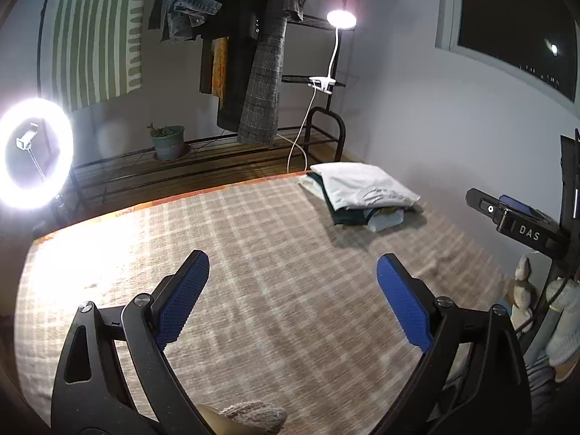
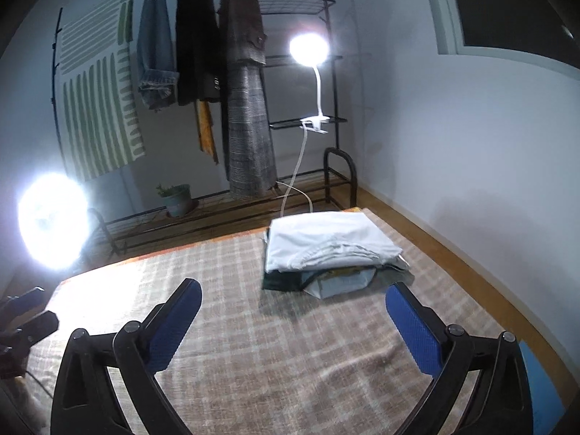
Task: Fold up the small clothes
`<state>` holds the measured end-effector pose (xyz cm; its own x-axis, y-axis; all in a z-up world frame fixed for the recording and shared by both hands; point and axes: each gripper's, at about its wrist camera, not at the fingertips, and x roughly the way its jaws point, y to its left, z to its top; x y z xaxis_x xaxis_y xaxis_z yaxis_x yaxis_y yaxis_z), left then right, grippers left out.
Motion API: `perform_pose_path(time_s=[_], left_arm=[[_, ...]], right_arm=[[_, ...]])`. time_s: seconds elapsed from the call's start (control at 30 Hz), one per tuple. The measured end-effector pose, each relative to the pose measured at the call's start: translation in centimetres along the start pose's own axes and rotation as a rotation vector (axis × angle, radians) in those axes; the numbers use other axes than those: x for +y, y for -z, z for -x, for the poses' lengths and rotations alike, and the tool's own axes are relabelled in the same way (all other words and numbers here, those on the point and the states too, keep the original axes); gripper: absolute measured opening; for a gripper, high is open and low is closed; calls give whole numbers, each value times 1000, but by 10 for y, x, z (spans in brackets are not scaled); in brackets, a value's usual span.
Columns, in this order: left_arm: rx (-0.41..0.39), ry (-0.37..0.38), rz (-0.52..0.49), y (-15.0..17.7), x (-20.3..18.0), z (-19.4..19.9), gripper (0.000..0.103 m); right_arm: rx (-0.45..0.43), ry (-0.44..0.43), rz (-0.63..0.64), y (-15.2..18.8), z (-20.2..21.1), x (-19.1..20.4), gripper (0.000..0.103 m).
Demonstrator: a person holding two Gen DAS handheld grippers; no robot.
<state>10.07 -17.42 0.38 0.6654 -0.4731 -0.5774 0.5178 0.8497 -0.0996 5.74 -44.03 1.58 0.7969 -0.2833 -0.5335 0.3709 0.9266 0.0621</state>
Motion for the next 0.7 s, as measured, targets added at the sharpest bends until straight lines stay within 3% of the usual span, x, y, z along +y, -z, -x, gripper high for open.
perform_pose_path(time_s=[0.17,0.7], left_arm=[[22,4,-4,10,1,-4,97],[46,25,-15,18,-14,-5,98]], right_arm=[[29,2,-31,13,-9,-9,103],[-13,20,-10,13,-1,-11,103]])
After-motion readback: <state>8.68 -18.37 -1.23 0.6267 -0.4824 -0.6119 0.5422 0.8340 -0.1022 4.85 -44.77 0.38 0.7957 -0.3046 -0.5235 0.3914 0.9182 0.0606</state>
